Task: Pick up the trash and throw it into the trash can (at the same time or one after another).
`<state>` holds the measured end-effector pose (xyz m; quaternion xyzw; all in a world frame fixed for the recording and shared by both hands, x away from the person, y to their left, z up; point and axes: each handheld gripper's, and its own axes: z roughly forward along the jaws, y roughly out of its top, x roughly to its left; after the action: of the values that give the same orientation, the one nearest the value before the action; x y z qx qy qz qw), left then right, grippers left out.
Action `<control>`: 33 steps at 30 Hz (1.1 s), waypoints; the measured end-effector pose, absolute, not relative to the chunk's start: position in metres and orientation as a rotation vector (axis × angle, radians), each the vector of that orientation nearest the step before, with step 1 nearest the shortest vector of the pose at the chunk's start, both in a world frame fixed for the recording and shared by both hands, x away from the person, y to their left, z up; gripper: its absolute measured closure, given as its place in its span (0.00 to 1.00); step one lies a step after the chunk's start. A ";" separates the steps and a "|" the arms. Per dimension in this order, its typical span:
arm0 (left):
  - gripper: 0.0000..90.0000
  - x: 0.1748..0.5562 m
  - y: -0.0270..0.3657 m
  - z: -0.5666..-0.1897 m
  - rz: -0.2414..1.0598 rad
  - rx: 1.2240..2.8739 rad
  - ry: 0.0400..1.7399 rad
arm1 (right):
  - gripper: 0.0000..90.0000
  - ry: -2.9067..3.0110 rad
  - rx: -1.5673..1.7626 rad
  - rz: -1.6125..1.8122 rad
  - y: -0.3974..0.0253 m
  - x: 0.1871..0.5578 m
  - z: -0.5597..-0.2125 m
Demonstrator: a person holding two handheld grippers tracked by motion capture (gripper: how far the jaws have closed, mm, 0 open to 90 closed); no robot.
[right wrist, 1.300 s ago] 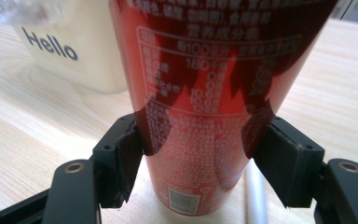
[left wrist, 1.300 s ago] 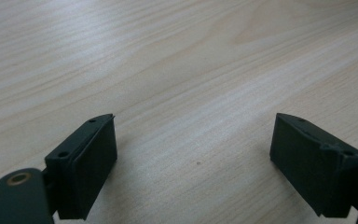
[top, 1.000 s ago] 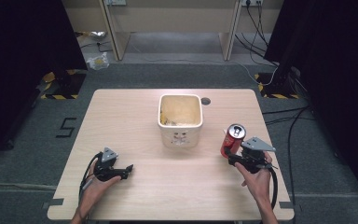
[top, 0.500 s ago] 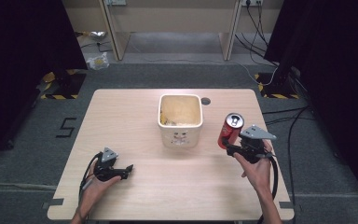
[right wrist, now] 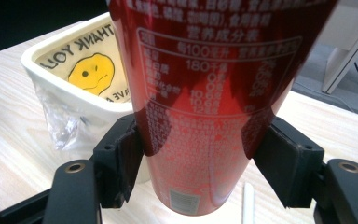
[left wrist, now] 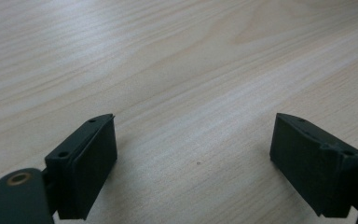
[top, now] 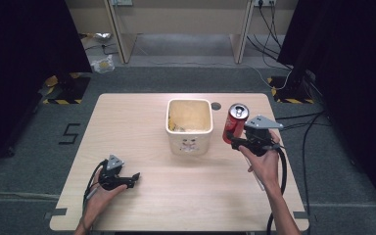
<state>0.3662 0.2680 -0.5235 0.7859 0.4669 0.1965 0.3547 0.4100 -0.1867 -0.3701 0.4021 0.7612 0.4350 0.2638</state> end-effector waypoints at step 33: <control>0.15 0.366 0.268 -0.524 0.509 2.032 1.205 | 0.38 2.111 1.024 1.225 -0.135 0.461 -0.331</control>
<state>0.3663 0.2681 -0.5235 0.7862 0.4662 0.1970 0.3545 0.4612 -0.1354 -0.3312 0.3751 0.7733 0.4487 0.2448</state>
